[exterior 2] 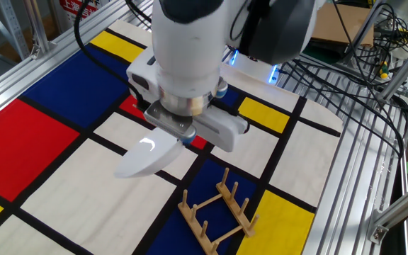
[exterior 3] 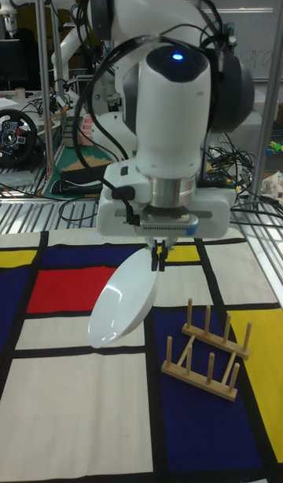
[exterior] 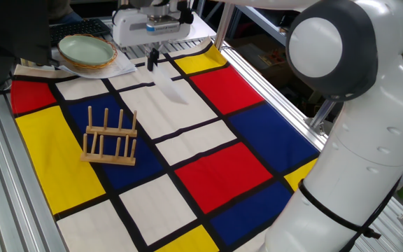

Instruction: Take the dish off the dish rack

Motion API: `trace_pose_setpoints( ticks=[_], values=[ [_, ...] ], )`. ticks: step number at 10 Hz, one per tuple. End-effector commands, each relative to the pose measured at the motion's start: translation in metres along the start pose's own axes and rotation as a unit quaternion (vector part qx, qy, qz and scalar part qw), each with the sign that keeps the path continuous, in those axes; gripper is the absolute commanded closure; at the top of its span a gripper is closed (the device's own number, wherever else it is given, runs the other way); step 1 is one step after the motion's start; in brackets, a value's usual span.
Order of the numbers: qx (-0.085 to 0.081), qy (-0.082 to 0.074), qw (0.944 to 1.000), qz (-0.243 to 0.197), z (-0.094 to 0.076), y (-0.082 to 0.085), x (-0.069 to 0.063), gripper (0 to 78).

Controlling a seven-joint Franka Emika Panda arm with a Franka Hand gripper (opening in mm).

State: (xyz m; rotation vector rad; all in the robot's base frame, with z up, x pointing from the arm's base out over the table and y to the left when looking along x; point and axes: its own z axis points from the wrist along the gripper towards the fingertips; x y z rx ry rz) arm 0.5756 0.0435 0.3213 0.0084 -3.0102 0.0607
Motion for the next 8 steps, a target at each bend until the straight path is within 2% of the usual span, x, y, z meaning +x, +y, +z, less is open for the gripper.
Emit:
trace_pose_setpoints(
  ticks=[1,8],
  values=[
    [0.026,-0.008,0.9996,-0.013,0.005,-0.002,-0.004,76.4],
    [0.029,-0.031,0.9989,-0.019,0.040,0.000,-0.012,76.4]
  ],
)
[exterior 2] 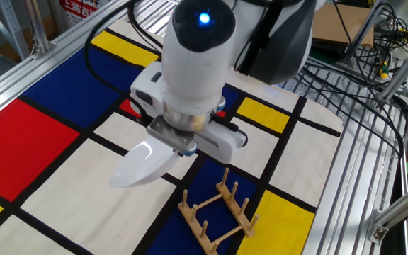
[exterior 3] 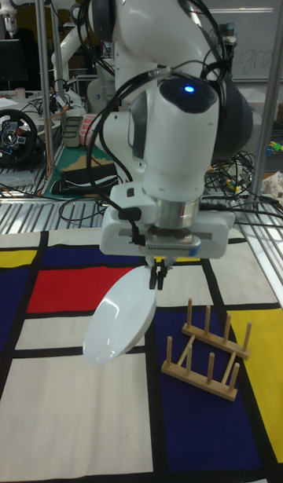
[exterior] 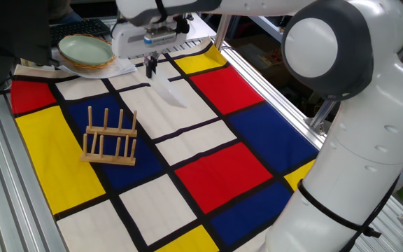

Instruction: Take the dish off the dish rack

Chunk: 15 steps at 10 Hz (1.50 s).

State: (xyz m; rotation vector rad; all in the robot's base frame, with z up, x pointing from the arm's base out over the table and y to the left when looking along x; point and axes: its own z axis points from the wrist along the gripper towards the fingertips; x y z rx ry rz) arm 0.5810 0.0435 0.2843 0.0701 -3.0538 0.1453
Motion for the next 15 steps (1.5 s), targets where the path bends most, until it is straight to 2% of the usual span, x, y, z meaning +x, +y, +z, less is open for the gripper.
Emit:
trace_pose_setpoints(
  ticks=[1,4,5,6,7,9,13,14,15],
  values=[
    [-0.001,-0.007,1.0000,0.000,0.006,-0.002,0.000,76.4],
    [-0.010,-0.004,0.9999,0.010,0.016,-0.005,0.001,76.4],
    [-0.018,-0.004,0.9997,0.015,0.018,-0.004,0.002,76.4],
    [-0.037,-0.007,0.9990,0.025,0.021,-0.002,0.003,76.4],
    [-0.046,-0.014,0.9983,0.033,0.021,-0.002,0.003,76.4],
    [-0.048,-0.016,0.9981,0.035,0.021,-0.002,0.003,76.4],
    [-0.063,-0.043,0.9953,0.060,0.021,-0.002,0.003,76.4],
    [-0.073,-0.052,0.9922,0.087,0.021,-0.002,0.003,76.4],
    [-0.071,-0.051,0.9903,0.108,0.021,-0.002,0.003,76.4]
  ],
)
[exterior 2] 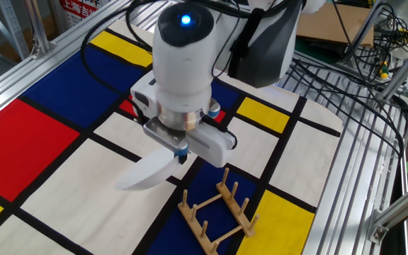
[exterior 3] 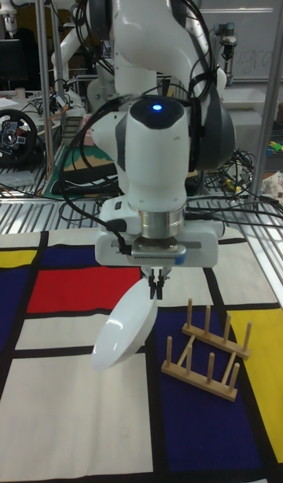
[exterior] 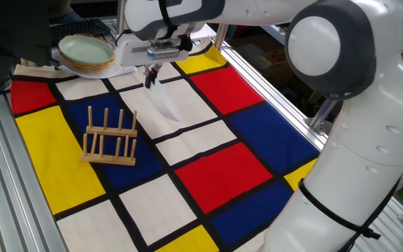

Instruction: Take the dish off the dish rack

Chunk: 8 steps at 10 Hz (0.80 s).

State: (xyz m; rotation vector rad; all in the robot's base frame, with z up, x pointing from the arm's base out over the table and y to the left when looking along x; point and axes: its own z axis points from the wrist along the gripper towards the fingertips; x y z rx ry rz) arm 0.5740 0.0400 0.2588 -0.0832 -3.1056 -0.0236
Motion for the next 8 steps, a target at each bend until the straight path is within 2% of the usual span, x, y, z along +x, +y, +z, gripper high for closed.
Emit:
trace_pose_setpoints(
  ticks=[1,2,3,4,8],
  values=[
    [-0.020,-0.028,0.9966,0.074,-0.0048,-0.0003,-0.0020,76.4],
    [-0.022,-0.019,0.9937,0.108,-0.0048,-0.0003,-0.0020,76.4],
    [-0.042,-0.017,0.9912,0.125,-0.0048,-0.0003,-0.0020,76.4],
    [-0.051,-0.015,0.9898,0.132,-0.0048,-0.0003,-0.0020,76.4],
    [-0.041,-0.009,0.9919,0.120,-0.0048,-0.0003,-0.0020,76.4]
  ],
)
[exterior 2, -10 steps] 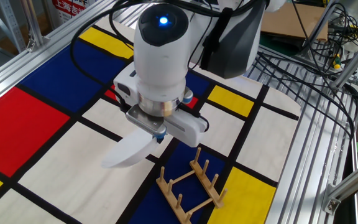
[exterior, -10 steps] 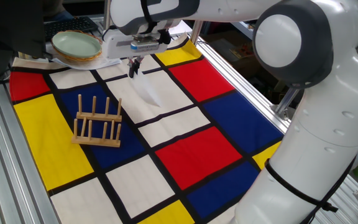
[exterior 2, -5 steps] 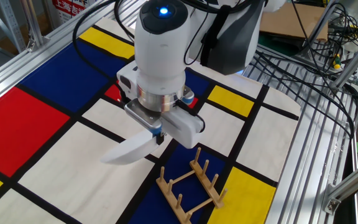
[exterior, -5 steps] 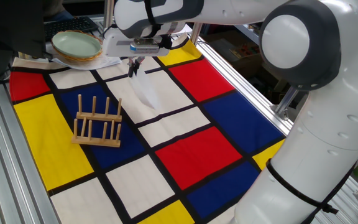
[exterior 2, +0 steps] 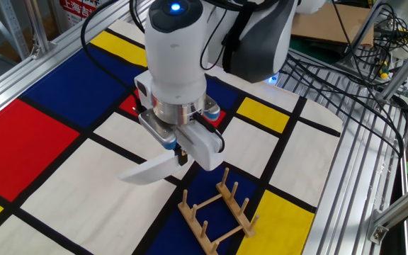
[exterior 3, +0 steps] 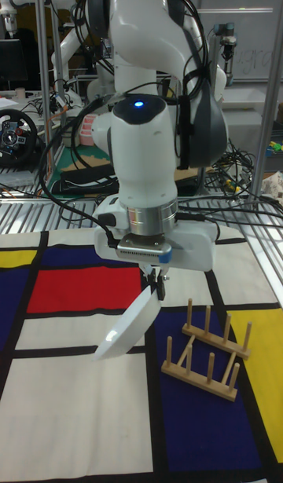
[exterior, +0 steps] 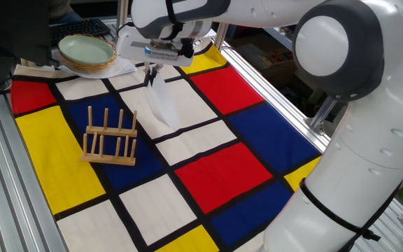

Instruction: Take the dish off the dish rack

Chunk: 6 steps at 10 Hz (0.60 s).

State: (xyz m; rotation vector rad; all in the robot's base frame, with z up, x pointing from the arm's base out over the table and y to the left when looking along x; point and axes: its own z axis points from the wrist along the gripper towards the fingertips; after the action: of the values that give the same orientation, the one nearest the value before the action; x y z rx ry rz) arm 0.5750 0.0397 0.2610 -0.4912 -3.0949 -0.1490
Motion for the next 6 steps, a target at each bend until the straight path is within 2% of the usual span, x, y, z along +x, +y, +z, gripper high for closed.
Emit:
trace_pose_setpoints(
  ticks=[1,5,6],
  values=[
    [0.002,0.007,0.9999,-0.009,-0.0026,0.0005,-0.0011,76.4],
    [0.004,0.005,0.9998,-0.016,-0.0026,0.0005,-0.0011,76.4],
    [0.037,0.000,0.9986,-0.038,-0.0026,0.0005,-0.0011,76.4]
  ],
)
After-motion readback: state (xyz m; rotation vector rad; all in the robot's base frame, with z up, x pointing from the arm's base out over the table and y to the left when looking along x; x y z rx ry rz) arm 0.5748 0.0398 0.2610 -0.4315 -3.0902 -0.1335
